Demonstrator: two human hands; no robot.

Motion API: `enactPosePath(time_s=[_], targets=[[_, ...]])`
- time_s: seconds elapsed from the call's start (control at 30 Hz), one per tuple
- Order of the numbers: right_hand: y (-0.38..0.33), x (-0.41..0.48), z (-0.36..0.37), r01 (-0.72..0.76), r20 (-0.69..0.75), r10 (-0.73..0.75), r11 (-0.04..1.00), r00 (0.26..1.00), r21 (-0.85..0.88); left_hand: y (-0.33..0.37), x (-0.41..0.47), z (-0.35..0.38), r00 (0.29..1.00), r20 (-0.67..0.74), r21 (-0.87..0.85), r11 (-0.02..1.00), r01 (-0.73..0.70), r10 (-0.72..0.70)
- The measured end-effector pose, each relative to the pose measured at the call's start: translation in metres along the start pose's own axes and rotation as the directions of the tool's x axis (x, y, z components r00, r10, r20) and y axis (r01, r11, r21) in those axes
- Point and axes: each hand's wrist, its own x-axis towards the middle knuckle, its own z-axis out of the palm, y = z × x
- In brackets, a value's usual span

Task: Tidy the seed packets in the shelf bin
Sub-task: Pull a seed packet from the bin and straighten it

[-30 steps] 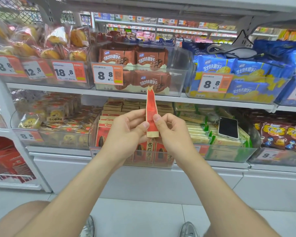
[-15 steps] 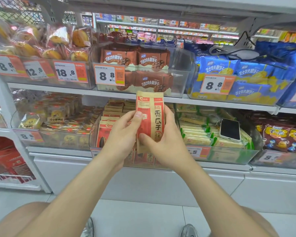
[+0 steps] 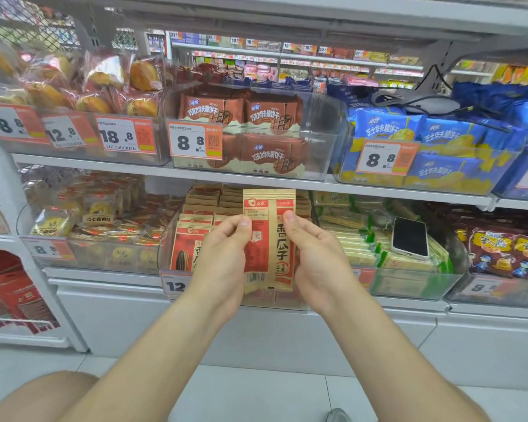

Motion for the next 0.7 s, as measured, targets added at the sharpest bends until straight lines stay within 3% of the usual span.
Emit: enactPosePath(time_s=[0.17, 0.27, 0.4, 0.53, 0.7], targets=[[-0.004, 0.001, -0.001, -0.028, 0.015, 0.028, 0.999, 0.999, 0.023, 0.0, 0.0, 0.001, 1.0, -0.014, -0.021, 1.0, -0.019, 0.019], [-0.005, 0.0, -0.004, 0.019, 0.002, -0.019, 0.997, 1.0, -0.072, 0.001, -0.001, 0.0, 0.99, -0.08, -0.019, 0.993, -0.118, 0.116], [-0.005, -0.001, -0.004, 0.101, -0.042, -0.114, 0.966, 0.993, -0.236, 0.003, 0.001, -0.005, 0.931, -0.067, 0.298, 0.898, -0.324, 0.359], [-0.007, -0.003, -0.002, 0.104, -0.08, -0.122, 0.975, 0.989, -0.198, -0.002, -0.004, -0.003, 0.905, 0.061, 0.528, 0.756, -0.387, 0.421], [-0.004, -0.005, 0.001, 0.225, -0.098, -0.27, 0.918, 0.958, -0.327, -0.007, -0.001, 0.001, 0.872, 0.036, 0.548, 0.72, -0.426, 0.489]])
